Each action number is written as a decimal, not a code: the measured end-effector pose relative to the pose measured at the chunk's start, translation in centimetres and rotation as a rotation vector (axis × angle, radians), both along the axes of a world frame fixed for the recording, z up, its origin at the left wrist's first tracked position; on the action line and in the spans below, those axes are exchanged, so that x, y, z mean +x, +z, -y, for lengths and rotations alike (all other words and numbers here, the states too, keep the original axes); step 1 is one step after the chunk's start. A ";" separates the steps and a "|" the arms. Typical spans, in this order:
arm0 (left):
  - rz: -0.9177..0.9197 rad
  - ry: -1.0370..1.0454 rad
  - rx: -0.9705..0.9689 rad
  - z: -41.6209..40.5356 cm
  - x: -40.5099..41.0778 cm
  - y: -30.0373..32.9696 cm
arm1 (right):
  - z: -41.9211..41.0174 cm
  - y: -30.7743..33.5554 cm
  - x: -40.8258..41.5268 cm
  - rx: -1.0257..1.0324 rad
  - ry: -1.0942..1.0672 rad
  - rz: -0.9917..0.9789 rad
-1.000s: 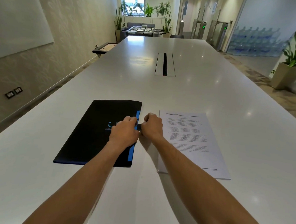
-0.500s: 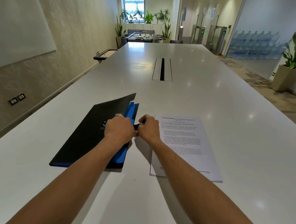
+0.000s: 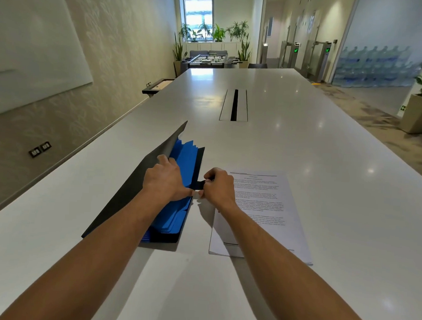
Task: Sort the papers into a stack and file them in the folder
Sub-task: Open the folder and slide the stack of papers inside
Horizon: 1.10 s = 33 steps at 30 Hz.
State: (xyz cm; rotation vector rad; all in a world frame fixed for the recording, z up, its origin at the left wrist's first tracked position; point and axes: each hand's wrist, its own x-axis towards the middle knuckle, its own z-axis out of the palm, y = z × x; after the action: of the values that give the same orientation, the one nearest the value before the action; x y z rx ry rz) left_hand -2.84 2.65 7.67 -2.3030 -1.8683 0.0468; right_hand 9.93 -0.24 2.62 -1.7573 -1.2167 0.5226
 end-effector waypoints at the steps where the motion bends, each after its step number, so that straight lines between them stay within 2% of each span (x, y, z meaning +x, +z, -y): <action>1: 0.001 -0.001 0.003 0.0 0.1 0.1 | 0.1 0.0 0.3 0.001 0.000 -0.010; 7: 0.053 -0.011 -0.003 0.5 0.9 1.1 | 1.0 0.6 1.7 0.018 -0.009 -0.076; 15: 0.338 -0.004 -0.104 0.7 1.1 2.5 | 2.2 0.6 4.4 -0.026 0.015 -0.092; 19: 0.431 -0.004 -0.129 0.8 1.7 2.4 | 3.0 0.1 4.8 -0.039 0.092 -0.015; 22: 0.516 -0.042 -0.117 0.8 2.2 1.8 | 4.1 -0.4 4.7 -0.049 0.201 0.116; 26: 0.468 -0.061 -0.130 1.1 3.2 0.8 | 5.8 -0.8 6.2 -0.085 0.120 0.286; 30: 0.431 0.002 -0.152 1.2 4.2 -0.9 | 7.6 -0.5 9.2 -0.103 -0.023 0.255; 33: 0.398 0.026 -0.214 1.4 5.1 -2.6 | 9.0 -0.8 11.1 -0.193 -0.103 0.270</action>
State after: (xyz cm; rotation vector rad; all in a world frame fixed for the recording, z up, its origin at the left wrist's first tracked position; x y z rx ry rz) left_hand 2.24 1.29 5.09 -2.5833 -2.1719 -0.2374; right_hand 21.03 -9.26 1.80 -2.0950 -1.2845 0.3594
